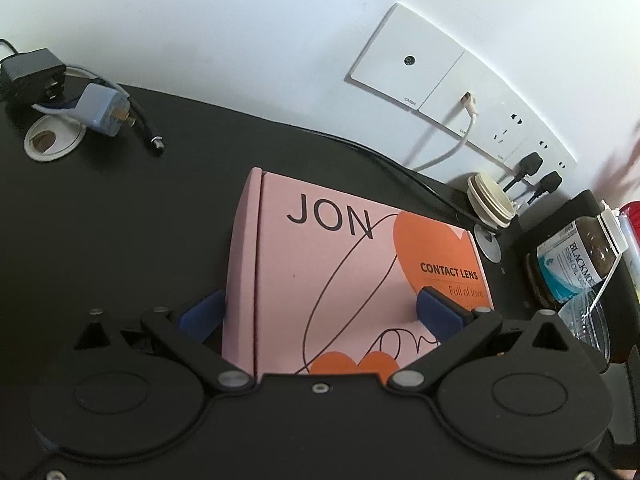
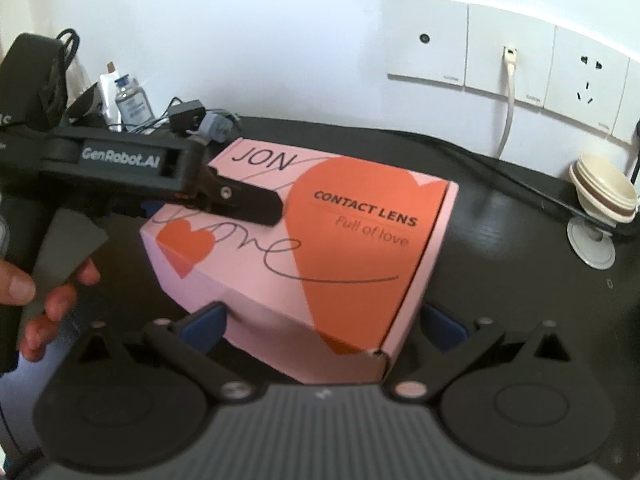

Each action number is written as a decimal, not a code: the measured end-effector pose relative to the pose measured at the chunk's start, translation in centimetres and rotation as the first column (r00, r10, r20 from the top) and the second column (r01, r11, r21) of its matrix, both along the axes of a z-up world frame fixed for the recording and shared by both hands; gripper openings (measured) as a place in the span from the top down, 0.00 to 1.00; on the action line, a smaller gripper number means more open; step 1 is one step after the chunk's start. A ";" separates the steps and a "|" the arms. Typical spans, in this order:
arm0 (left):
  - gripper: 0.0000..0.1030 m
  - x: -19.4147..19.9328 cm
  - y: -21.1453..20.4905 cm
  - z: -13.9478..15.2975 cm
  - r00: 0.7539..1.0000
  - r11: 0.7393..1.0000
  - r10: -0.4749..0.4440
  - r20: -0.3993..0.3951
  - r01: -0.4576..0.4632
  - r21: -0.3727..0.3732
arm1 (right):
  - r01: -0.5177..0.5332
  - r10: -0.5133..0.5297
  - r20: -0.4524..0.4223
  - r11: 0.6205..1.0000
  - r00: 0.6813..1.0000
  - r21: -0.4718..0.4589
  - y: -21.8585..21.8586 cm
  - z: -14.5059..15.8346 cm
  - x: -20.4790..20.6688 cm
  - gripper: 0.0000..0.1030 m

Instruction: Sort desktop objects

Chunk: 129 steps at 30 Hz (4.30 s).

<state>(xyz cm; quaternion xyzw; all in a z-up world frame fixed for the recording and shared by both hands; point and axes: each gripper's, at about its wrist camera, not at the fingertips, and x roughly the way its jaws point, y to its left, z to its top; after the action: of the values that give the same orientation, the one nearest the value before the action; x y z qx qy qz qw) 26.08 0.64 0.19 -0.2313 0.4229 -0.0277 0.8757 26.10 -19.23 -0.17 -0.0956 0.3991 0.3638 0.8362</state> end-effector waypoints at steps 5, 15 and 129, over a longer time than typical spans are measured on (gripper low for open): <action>0.00 0.3 0.4 0.0 1.000 1.000 0.003 0.003 -0.003 -0.003 | 0.005 -0.005 -0.002 1.000 1.000 0.008 0.1 -0.2 1.0 0.01; 0.00 2.5 0.5 0.1 1.000 1.000 0.023 0.010 -0.023 0.004 | 0.015 -0.015 0.004 1.000 1.000 0.017 0.5 -0.4 3.1 0.01; 0.00 -21.4 1.6 0.6 0.962 0.944 -0.266 0.068 0.246 0.218 | 0.534 -0.534 -0.011 0.845 0.845 -0.010 -2.9 0.8 -17.0 0.01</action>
<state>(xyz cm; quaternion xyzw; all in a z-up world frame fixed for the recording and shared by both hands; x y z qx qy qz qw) 4.68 2.20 0.77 -0.0799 0.4073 -0.1081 0.9034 9.06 -22.12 0.63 0.0190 0.4166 0.1163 0.9014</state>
